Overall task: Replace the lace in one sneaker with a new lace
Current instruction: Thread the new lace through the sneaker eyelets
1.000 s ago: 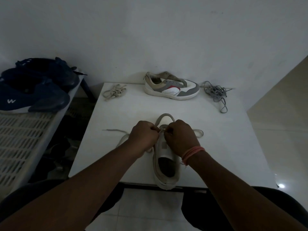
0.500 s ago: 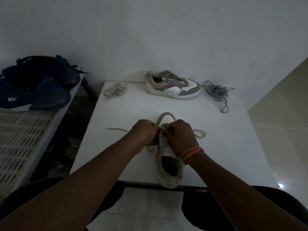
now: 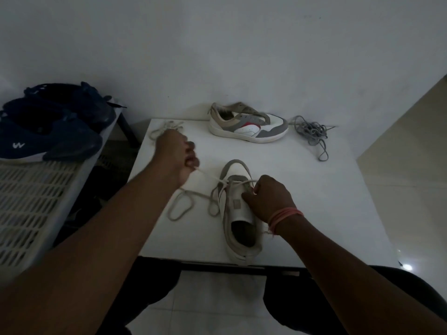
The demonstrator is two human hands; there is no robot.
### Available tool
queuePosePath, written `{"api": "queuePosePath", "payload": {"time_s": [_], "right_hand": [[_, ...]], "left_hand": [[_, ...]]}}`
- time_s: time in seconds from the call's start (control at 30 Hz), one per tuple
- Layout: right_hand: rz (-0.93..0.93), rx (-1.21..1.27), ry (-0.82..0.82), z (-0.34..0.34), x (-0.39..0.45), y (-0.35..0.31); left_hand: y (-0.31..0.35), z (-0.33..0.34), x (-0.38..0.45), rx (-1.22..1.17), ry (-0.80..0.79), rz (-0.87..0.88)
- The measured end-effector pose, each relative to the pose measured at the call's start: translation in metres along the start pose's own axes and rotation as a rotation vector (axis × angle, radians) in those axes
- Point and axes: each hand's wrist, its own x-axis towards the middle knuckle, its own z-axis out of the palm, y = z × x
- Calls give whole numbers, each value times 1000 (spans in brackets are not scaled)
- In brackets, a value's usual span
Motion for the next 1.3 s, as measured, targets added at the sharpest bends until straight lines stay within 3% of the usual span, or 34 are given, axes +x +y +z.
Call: {"api": "queuePosePath", "payload": {"time_s": [0.07,0.13,0.2,0.23,0.3,0.43,0.53,0.57,0.6,0.7,0.73,0.77,0.83,0.9,0.97,1.03,1.13,1.2,1.3], "right_hand": [[11,2,-6,1,2,-1],[18,-23,-7,2,4,-3],[21,-50,2,3,7,-4],[24,-59,8,4,8,-4],[34,-69,8,5,9,-4],[68,-35,1,4,11,2],[54,-29,-8,1,13,4],[49,-31,-6,1,14,4],[47,-31,-4,1,14,3],[41,-29,0,3,15,2],[40,-33,3,4,15,2],[42,-41,8,4,16,2],[54,-62,13,4,16,3],[66,-66,5,4,17,5],[73,-57,1,2,17,7],[79,-50,3,1,18,7],[82,-49,8,2,18,6],[91,-52,-8,-1,19,7],[124,-35,-15,-5,20,10]], "left_hand": [[7,-5,-5,294,44,73],[-6,-9,-9,1065,-21,238],[-31,-9,-11,1708,-260,227],[-40,-6,-14,1804,-381,191],[-41,-1,-21,1484,-523,101],[3,0,-18,493,-536,288],[20,-4,-21,-40,-548,54],[16,-5,-19,-39,-481,-54],[8,-6,-17,140,-378,-105],[-28,-8,-15,1381,-226,70],[-35,-9,-18,1672,-260,104],[-39,-8,-22,1775,-346,61],[-30,-9,-25,1503,-546,-116],[-11,-8,-23,1094,-602,-47],[4,-7,-17,899,-459,207],[7,-5,-15,737,-335,289],[-4,-2,-19,297,-420,-110],[-8,-2,-27,467,-468,-308],[-10,-4,-30,835,-451,-413]]}}
